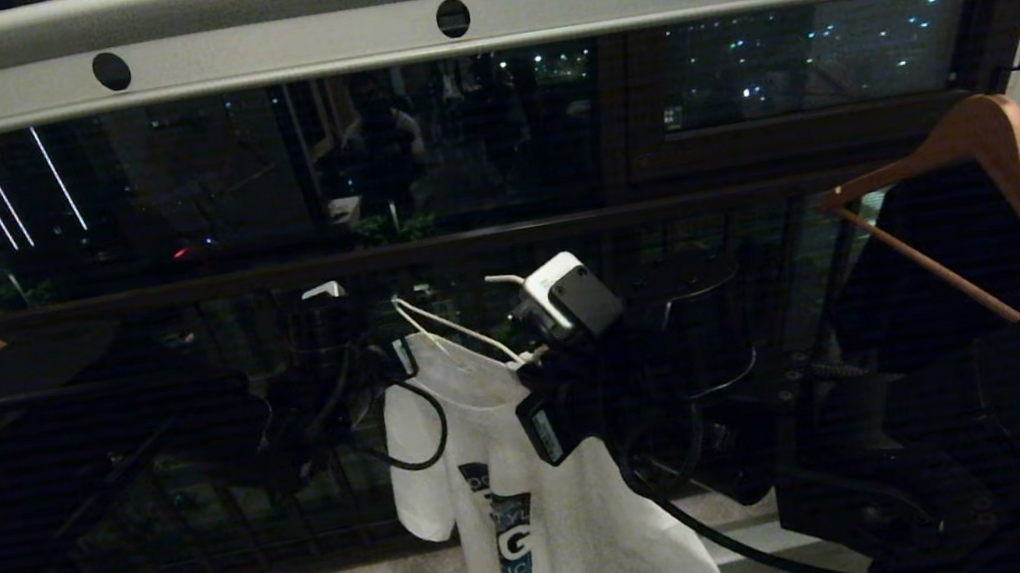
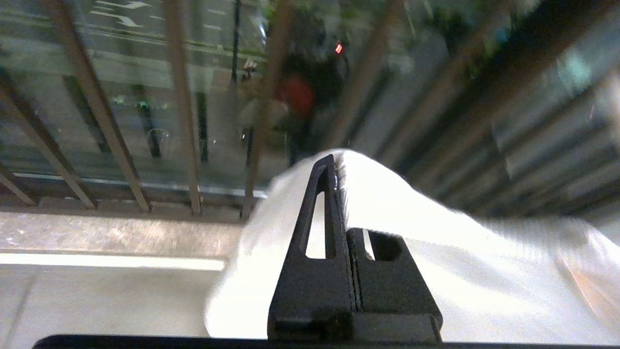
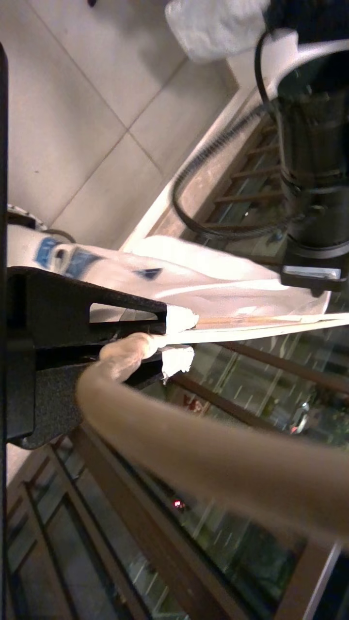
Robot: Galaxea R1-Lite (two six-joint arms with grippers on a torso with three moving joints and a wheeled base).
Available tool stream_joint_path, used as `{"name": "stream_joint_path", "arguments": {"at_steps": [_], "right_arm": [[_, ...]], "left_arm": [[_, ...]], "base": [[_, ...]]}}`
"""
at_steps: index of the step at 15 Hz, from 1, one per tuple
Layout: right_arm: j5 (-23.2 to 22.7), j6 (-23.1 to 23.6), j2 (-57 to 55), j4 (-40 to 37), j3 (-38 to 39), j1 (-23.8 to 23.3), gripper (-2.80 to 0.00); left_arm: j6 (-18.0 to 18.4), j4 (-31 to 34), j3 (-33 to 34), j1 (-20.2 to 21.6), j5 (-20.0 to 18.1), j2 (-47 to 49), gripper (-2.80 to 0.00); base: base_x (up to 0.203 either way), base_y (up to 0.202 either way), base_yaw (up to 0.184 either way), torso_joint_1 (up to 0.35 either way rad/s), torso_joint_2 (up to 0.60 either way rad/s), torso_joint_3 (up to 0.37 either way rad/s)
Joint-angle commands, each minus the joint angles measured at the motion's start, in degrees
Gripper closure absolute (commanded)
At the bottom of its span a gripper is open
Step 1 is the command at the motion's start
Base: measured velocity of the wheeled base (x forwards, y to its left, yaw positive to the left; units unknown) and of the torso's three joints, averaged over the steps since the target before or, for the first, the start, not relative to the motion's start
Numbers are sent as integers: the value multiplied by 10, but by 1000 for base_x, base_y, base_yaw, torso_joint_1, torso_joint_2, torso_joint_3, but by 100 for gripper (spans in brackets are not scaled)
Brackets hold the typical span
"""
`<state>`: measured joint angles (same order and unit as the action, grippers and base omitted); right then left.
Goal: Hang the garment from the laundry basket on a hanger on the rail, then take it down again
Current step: Take the clothes off the clothes rack
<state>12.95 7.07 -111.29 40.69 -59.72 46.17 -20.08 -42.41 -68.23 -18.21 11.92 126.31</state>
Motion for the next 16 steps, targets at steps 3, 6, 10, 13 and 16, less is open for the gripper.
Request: {"name": "stream_joint_path", "arguments": {"at_steps": [3, 6, 10, 13, 16], "right_arm": [[9, 5, -29, 53, -4, -6, 0], [21, 5, -31, 54, -9, -7, 0], [24, 2, -33, 54, -19, -17, 0], [26, 2, -35, 54, -29, -35, 0], [29, 2, -36, 60, -38, -52, 0]], "left_arm": [[43, -4, 58, -57, 0, -33, 0], [61, -4, 81, -74, 0, -38, 0], [75, -7, 98, -94, 2, -44, 0], [75, -8, 96, -101, 3, -37, 0], [78, -9, 90, -115, 29, -10, 0]], "base": [[0, 0, 0, 0, 0, 0], [0, 0, 0, 0, 0, 0], [0, 0, 0, 0, 0, 0], [0, 0, 0, 0, 0, 0], [0, 0, 0, 0, 0, 0]]}}
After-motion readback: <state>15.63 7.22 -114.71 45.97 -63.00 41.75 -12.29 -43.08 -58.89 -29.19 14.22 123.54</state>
